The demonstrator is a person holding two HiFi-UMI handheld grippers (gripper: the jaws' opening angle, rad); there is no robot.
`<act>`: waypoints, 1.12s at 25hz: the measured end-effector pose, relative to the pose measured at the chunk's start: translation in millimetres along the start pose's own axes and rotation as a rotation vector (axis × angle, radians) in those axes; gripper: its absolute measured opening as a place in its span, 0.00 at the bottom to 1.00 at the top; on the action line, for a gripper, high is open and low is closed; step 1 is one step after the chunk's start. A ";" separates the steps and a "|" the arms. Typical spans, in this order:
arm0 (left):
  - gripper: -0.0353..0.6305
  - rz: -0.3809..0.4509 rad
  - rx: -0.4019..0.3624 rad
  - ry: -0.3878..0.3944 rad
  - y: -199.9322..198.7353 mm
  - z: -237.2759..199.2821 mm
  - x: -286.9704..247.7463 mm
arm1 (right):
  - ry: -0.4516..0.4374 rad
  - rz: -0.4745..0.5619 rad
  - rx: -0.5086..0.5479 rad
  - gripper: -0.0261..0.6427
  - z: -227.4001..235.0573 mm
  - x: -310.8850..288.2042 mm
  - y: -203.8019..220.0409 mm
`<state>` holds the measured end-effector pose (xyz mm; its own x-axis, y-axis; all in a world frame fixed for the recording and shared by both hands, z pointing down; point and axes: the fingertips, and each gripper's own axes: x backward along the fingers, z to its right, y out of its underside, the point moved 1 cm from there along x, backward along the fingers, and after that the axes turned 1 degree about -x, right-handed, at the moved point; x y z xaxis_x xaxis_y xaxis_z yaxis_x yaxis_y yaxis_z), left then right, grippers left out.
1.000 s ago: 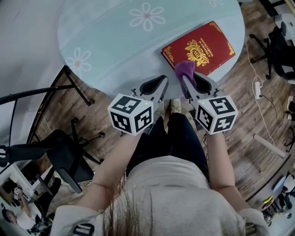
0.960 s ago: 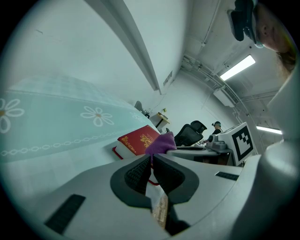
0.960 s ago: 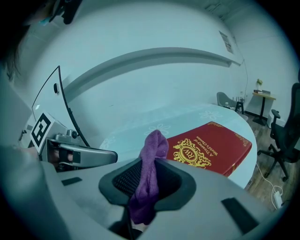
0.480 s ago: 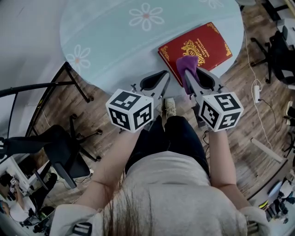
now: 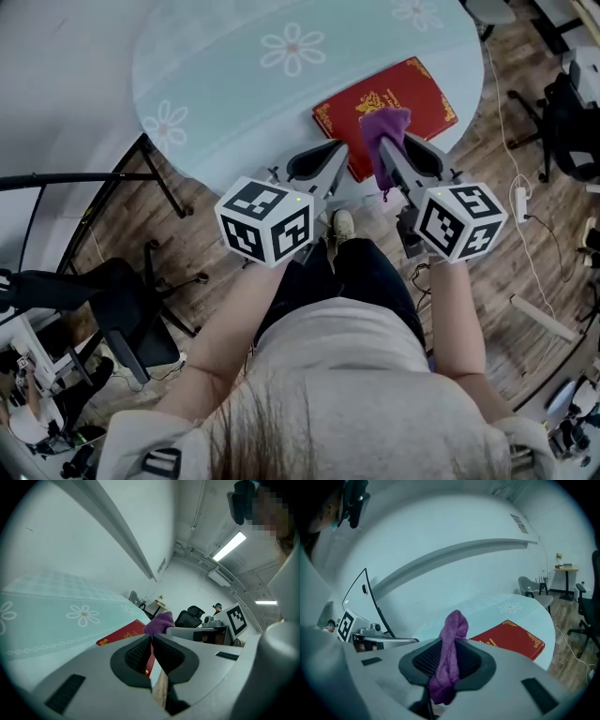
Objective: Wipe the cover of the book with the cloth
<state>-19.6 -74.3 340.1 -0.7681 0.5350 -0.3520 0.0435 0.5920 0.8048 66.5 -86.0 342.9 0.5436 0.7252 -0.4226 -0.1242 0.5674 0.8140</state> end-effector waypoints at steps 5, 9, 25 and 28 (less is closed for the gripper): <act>0.10 0.044 -0.038 0.007 -18.8 5.0 8.7 | -0.022 0.040 0.015 0.18 -10.9 6.3 -15.0; 0.10 0.083 -0.075 0.045 -37.5 17.3 20.9 | -0.061 0.087 0.036 0.18 -24.9 17.7 -31.9; 0.10 0.315 -0.238 0.065 -112.6 50.8 53.2 | -0.148 0.306 0.084 0.18 -60.7 62.2 -98.7; 0.10 0.340 -0.227 0.070 -116.1 50.4 55.6 | -0.146 0.346 0.109 0.18 -66.6 73.2 -109.4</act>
<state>-35.2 -82.8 203.1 -0.7764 0.6299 -0.0208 0.1664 0.2366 0.9573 64.7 -69.0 196.4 0.5986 0.7987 -0.0612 -0.2363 0.2491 0.9392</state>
